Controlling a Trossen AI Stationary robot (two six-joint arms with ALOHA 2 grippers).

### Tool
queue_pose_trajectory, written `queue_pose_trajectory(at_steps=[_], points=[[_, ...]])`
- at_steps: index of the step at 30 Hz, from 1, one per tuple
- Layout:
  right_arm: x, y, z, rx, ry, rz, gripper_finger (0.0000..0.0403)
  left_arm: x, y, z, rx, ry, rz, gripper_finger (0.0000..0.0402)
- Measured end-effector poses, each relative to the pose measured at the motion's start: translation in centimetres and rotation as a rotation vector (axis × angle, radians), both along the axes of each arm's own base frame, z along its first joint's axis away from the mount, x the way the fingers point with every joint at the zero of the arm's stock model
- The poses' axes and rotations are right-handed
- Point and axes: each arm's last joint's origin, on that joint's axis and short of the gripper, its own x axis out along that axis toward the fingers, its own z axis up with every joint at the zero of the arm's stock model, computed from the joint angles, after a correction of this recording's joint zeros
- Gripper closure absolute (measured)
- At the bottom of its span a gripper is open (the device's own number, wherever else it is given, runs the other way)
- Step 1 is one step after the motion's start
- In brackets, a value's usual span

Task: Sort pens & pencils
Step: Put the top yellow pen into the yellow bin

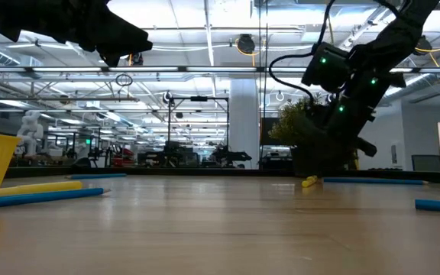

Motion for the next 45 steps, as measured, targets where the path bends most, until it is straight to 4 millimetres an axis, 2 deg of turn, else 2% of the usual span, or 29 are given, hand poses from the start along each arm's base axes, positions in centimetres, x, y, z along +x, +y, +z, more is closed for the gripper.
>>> queue_pose_trajectory(at_steps=[9, 12, 17, 24, 31, 39, 42, 45], points=[[0.3, 0.6, -0.4, 0.007, 0.005, 0.012, 0.0269, 0.0, 0.0, -0.1, 0.002, 0.009, 0.000, 0.0261], [0.3, 0.6, -0.3, -0.019, 0.024, 0.067, 0.0269, 0.0, 0.0, -0.1, 0.002, 0.008, -0.001, 0.0261], [0.5, 0.7, -0.3, -0.072, 0.077, 0.245, 0.0268, 0.0, 0.0, -0.1, 0.002, 0.008, 0.000, 0.0261], [1.3, 0.8, 0.0, -0.194, 0.090, 0.601, 0.0268, 0.0, 0.0, -0.1, 0.000, 0.007, 0.000, 0.0261], [1.3, 0.9, 0.0, -0.285, 0.154, 0.776, 0.0268, 0.0, 0.0, -0.1, -0.001, 0.007, 0.001, 0.0261], [1.0, 1.0, 2.0, -0.259, 0.034, 0.658, 0.0268, 0.0, 0.0, -0.1, -0.005, 0.008, 0.002, 0.0261], [0.7, 1.0, 3.0, -0.165, -0.079, 0.487, 0.0268, 0.0, 0.0, -0.1, -0.004, 0.014, 0.002, 0.0261], [0.6, 1.1, 3.2, -0.025, -0.165, 0.290, 0.0268, 0.0, 0.0, -0.1, -0.012, 0.013, 0.003, 0.0261]])
